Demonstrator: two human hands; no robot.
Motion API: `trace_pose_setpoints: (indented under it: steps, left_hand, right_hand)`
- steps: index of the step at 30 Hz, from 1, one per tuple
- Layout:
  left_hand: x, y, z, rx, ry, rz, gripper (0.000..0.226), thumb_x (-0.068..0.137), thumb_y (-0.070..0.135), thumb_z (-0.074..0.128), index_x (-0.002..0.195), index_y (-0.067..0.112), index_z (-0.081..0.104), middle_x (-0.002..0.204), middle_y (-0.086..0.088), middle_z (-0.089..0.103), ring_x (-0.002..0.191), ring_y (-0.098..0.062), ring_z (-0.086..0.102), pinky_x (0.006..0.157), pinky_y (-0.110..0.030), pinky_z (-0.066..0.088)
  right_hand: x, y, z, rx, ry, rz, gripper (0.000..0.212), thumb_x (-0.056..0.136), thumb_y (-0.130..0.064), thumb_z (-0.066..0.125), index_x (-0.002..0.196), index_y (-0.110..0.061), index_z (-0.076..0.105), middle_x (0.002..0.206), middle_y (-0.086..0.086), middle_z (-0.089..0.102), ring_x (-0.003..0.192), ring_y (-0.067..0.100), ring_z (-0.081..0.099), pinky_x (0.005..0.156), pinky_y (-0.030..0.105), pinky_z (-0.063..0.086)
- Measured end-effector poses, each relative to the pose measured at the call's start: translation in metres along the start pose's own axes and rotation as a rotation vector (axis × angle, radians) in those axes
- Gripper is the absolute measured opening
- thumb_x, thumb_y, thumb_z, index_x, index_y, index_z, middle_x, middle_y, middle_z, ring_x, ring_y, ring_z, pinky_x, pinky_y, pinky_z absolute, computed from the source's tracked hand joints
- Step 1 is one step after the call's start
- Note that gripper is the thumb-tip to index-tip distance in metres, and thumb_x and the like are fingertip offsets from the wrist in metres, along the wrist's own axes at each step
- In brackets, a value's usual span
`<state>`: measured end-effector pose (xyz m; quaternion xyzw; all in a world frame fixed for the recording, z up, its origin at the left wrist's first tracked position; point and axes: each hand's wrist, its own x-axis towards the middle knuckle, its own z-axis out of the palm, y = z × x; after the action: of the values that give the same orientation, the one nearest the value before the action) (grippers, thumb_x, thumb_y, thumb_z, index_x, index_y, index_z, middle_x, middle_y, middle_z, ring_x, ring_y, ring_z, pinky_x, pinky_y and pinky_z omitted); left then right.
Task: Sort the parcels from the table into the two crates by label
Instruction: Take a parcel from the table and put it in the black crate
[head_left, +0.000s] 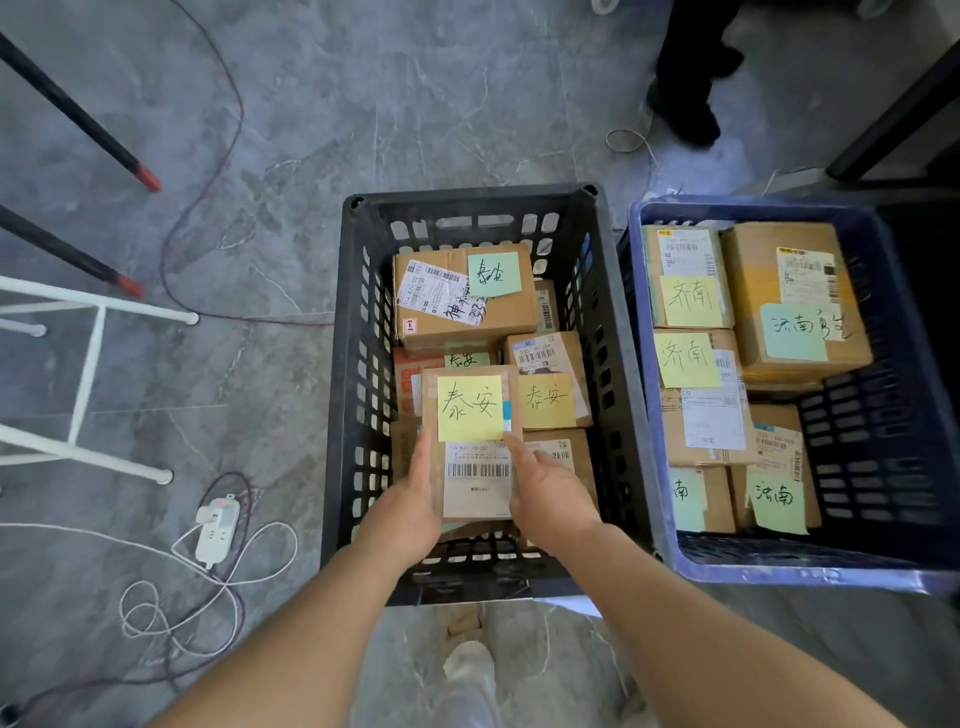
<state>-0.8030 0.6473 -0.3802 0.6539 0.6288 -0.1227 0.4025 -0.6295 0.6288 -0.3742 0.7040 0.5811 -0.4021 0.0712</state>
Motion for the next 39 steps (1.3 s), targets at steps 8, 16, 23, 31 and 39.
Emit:
trace_pose_setpoints:
  steps: [8,16,23,31,39]
  left_hand:
    - [-0.015,0.024,-0.022,-0.023,0.046,0.027,0.105,0.096,0.016,0.053,0.138,0.044,-0.038,0.112,0.001,0.06,0.076,-0.011,0.064,0.067,-0.032,0.058]
    - [-0.008,0.018,-0.01,0.0,0.033,0.005,0.105,0.095,0.017,0.053,0.138,0.043,-0.039,0.116,-0.001,0.061,0.077,-0.012,0.065,0.068,-0.035,0.059]
    - [0.0,-0.005,-0.024,-0.062,0.068,-0.023,0.105,0.097,0.015,0.053,0.135,0.05,-0.039,0.124,-0.003,0.062,0.09,-0.014,0.066,0.073,-0.034,0.059]
    - [0.048,-0.018,-0.026,0.032,0.119,-0.063,0.089,0.094,0.01,0.05,0.148,0.042,-0.013,0.116,-0.002,0.061,0.092,-0.019,0.064,0.075,-0.04,0.058]
    - [0.08,-0.02,-0.014,0.048,0.184,-0.156,0.086,0.092,0.008,0.052,0.154,0.027,-0.005,0.135,-0.01,0.047,0.109,-0.026,0.055,0.087,-0.043,0.054]
  right_hand:
    - [-0.008,-0.006,-0.032,0.017,0.029,-0.026,0.08,0.095,-0.009,0.05,0.154,-0.03,0.0,0.137,0.005,0.044,0.119,0.021,0.05,0.092,0.034,0.053]
    - [-0.005,-0.001,-0.029,0.023,0.008,-0.042,0.082,0.094,-0.01,0.053,0.154,-0.031,0.001,0.137,0.005,0.045,0.12,0.021,0.05,0.093,0.036,0.053]
    - [0.024,-0.023,-0.013,-0.012,-0.011,-0.093,0.078,0.093,-0.008,0.051,0.153,-0.029,0.007,0.13,0.007,0.046,0.117,0.023,0.048,0.095,0.038,0.051]
    - [0.067,-0.031,0.007,0.006,-0.017,-0.061,0.077,0.094,-0.009,0.048,0.154,-0.026,0.003,0.132,0.008,0.043,0.12,0.025,0.046,0.095,0.039,0.05]
    - [0.098,-0.037,0.014,-0.029,-0.01,-0.086,0.076,0.095,-0.011,0.048,0.154,-0.023,0.003,0.132,0.009,0.04,0.118,0.024,0.046,0.095,0.038,0.049]
